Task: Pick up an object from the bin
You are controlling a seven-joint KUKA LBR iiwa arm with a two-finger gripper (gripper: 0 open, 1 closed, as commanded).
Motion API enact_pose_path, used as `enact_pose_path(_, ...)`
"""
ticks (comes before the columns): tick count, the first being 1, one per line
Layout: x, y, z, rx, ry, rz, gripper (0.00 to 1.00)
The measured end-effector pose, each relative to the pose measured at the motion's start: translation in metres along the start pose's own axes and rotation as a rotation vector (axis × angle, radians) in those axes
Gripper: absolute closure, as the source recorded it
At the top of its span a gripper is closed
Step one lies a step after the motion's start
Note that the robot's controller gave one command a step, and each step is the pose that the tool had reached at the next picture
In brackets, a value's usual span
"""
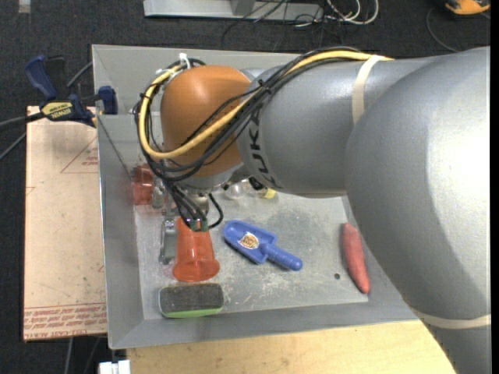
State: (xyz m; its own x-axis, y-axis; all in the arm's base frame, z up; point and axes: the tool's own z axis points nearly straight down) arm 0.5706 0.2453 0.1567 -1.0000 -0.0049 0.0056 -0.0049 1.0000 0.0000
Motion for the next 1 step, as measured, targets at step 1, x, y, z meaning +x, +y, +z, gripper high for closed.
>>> enact_pose_path(1, -0.0018, -0.0016, -0.005, -0.001, -0.006, 0.005, 0.0)
